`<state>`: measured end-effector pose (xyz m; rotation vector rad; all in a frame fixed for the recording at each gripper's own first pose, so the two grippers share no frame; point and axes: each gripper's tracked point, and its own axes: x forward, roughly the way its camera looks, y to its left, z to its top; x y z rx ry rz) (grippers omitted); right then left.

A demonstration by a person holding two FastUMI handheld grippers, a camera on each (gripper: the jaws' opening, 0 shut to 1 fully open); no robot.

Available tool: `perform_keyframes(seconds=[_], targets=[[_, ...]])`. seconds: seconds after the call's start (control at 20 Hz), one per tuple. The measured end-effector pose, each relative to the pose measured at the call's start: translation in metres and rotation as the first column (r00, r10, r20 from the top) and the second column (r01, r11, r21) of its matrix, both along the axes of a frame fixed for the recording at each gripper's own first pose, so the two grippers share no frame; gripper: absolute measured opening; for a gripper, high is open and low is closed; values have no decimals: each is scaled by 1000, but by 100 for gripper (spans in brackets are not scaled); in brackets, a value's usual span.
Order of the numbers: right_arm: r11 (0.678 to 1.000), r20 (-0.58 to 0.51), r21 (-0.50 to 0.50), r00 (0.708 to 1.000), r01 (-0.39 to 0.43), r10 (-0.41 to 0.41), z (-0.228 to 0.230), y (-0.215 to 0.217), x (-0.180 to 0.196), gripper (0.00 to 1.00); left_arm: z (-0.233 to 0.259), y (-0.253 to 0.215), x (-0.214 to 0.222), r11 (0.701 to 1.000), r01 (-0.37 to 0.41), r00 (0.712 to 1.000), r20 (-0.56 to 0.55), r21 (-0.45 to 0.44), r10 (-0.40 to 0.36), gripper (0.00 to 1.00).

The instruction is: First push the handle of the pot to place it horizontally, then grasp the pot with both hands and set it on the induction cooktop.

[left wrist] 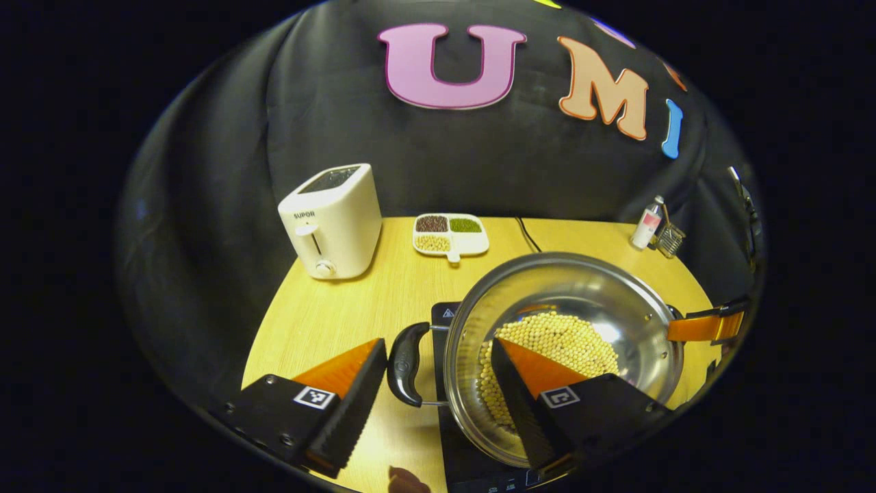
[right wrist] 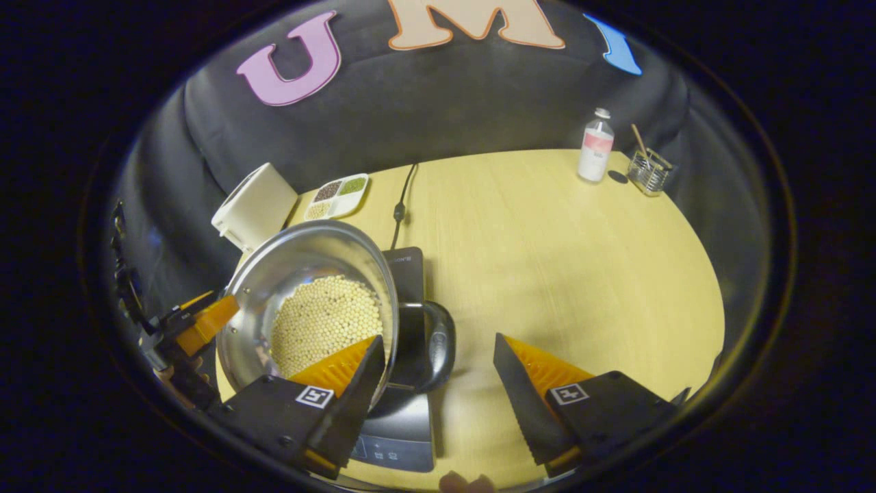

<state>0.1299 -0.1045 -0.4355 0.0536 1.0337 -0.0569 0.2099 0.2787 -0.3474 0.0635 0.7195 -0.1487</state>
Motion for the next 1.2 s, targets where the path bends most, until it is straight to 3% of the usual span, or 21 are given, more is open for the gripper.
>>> perform_keyframes(seconds=[0.05, 0.1, 0.25, 0.5, 0.7, 0.75, 1.0, 1.2], targets=[[1000, 19, 4, 1000, -7, 7, 5, -1, 1, 94, 8, -1, 1, 1000, -9, 1000, 27, -3, 9, 96], [1000, 38, 8, 999, -12, 12, 11, -3, 2, 95, 15, -3, -1, 1000, -17, 999, 43, -4, 18, 99], [999, 70, 23, 997, -28, 26, 23, -10, 1, 98, 29, -7, -12, 999, -41, 997, 61, 5, 40, 98], [997, 159, 50, 986, -67, 59, 56, -39, 2, 94, 62, -24, -32, 995, -98, 989, 111, 24, 95, 98], [993, 252, 36, 963, -108, 96, 100, -86, -8, 98, 104, -73, -61, 993, -119, 977, 174, -16, 120, 98], [993, 280, 36, 955, -114, 100, 112, -97, -12, 93, 115, -88, -71, 993, -116, 975, 188, -26, 118, 96], [989, 369, 58, 923, -134, 104, 149, -150, -40, 93, 160, -155, -118, 984, -136, 952, 259, -119, 163, 97], [987, 443, 90, 893, -131, 78, 183, -169, -53, 93, 200, -175, -143, 985, -136, 930, 330, -105, 164, 98]])
